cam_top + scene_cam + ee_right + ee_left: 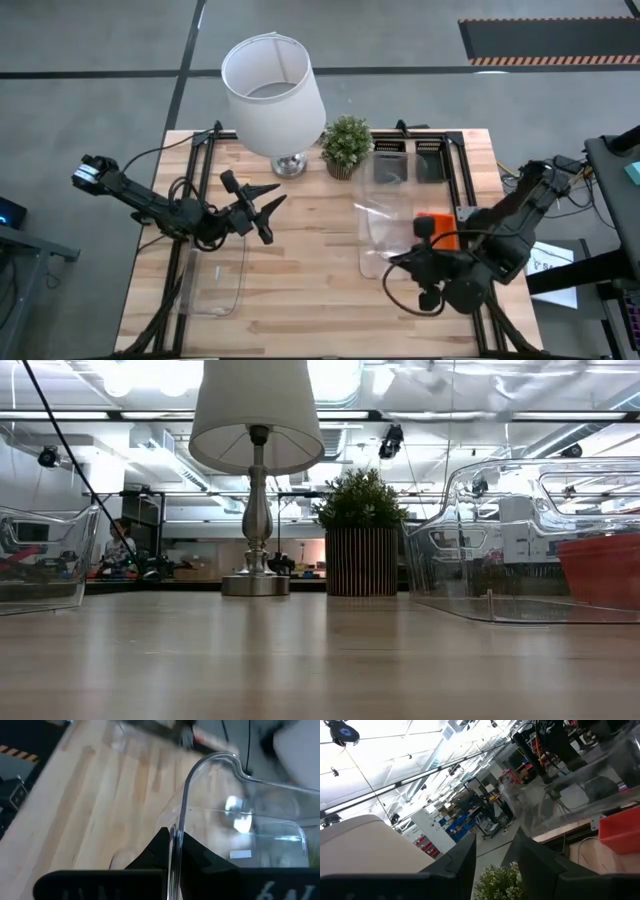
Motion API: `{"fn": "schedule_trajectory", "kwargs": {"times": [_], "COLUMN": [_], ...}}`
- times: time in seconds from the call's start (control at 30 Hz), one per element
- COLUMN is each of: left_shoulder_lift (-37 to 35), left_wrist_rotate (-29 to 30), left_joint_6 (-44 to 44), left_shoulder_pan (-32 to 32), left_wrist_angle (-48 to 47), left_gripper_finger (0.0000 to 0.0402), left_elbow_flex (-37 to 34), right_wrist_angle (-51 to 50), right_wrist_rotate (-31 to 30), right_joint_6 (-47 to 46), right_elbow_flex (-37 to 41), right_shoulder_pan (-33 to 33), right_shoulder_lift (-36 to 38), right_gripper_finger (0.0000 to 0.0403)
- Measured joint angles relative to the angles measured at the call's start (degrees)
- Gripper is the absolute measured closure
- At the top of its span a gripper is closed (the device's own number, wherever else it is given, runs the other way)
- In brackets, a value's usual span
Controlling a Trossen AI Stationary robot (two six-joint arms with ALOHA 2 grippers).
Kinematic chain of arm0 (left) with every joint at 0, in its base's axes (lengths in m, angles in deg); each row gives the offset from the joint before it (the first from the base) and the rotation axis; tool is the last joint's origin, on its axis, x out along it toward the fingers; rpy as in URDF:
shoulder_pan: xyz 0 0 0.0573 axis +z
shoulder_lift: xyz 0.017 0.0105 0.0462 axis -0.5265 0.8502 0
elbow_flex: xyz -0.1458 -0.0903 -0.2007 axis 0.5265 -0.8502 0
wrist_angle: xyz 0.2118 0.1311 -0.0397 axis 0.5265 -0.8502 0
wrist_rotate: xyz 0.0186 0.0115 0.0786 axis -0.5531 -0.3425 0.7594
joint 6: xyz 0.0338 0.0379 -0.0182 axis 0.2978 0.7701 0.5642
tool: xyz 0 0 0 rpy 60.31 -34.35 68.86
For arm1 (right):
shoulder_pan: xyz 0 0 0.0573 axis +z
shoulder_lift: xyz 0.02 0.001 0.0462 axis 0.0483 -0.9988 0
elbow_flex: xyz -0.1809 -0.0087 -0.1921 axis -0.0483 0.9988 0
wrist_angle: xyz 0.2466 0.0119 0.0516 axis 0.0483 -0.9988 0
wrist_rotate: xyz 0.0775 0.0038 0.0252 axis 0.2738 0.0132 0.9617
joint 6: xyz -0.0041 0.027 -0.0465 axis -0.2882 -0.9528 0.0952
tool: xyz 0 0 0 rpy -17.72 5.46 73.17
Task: Stack baskets by color
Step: Stack the middle transparent bin on the right transparent bin
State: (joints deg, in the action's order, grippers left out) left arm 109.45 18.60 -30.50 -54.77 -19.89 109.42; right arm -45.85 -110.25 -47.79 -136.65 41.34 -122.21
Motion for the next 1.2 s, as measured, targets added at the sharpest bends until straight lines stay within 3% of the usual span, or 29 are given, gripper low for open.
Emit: {"fn": "schedule_trajectory", "kwargs": {"times": [0.17,0.33,0.77,1.2], "left_shoulder_lift": [0.0,0.0,0.0,0.0], "left_wrist_rotate": [-0.01,-0.02,-0.02,-0.15], "left_joint_6": [-0.04,-0.48,-0.61,-0.16], "left_shoulder_pan": [0.0,0.0,0.0,0.0], "left_wrist_angle": [-0.23,-0.46,-0.56,-0.48], "left_gripper_finger": [0.0282,0.0282,0.0282,0.0282], "left_elbow_flex": [0.0,-0.06,-0.81,-0.83], "right_wrist_angle": [-9.16,-10.8,-10.38,-6.06], "right_wrist_rotate": [0.82,4.51,8.06,9.31], "right_joint_6": [-14.94,-19.8,-20.48,-14.04], "right_elbow_flex": [0.0,0.0,0.07,0.17], "right_shoulder_pan": [0.14,0.16,0.14,-0.98], "right_shoulder_lift": [-1.75,-5.67,-9.88,-9.88], "right_gripper_finger": [0.0394,0.0394,0.0394,0.0394]}}
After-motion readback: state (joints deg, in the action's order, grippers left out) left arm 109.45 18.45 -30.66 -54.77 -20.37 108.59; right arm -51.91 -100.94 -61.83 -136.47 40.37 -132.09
